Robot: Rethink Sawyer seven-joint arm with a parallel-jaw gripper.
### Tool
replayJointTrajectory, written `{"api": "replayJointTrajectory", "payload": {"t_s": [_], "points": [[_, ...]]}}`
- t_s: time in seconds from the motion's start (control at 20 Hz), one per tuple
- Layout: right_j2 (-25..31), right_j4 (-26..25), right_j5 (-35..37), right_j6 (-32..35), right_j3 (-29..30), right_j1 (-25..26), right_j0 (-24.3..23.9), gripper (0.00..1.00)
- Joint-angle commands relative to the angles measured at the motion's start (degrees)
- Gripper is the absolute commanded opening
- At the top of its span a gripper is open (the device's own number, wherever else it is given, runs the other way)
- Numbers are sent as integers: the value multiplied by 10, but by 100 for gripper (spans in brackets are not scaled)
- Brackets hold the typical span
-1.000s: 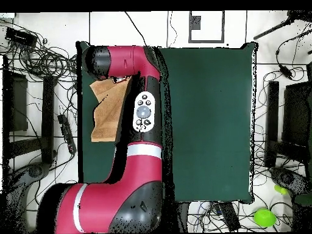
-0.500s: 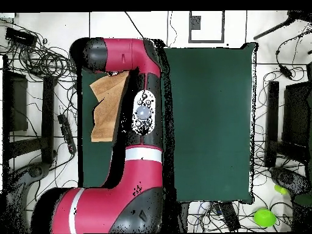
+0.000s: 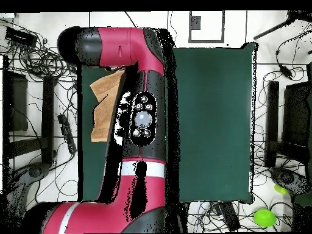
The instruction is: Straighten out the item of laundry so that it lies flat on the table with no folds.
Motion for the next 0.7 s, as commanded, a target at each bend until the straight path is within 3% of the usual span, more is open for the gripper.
{"api": "replayJointTrajectory", "payload": {"t_s": [0.05,0.35,0.6,0.7], "points": [[6,-69,98,-122,141,-3,6,100],[20,-120,50,-163,206,-30,-10,100],[48,-165,44,-225,219,-30,-25,100],[54,-170,29,-211,229,-30,-28,100]]}}
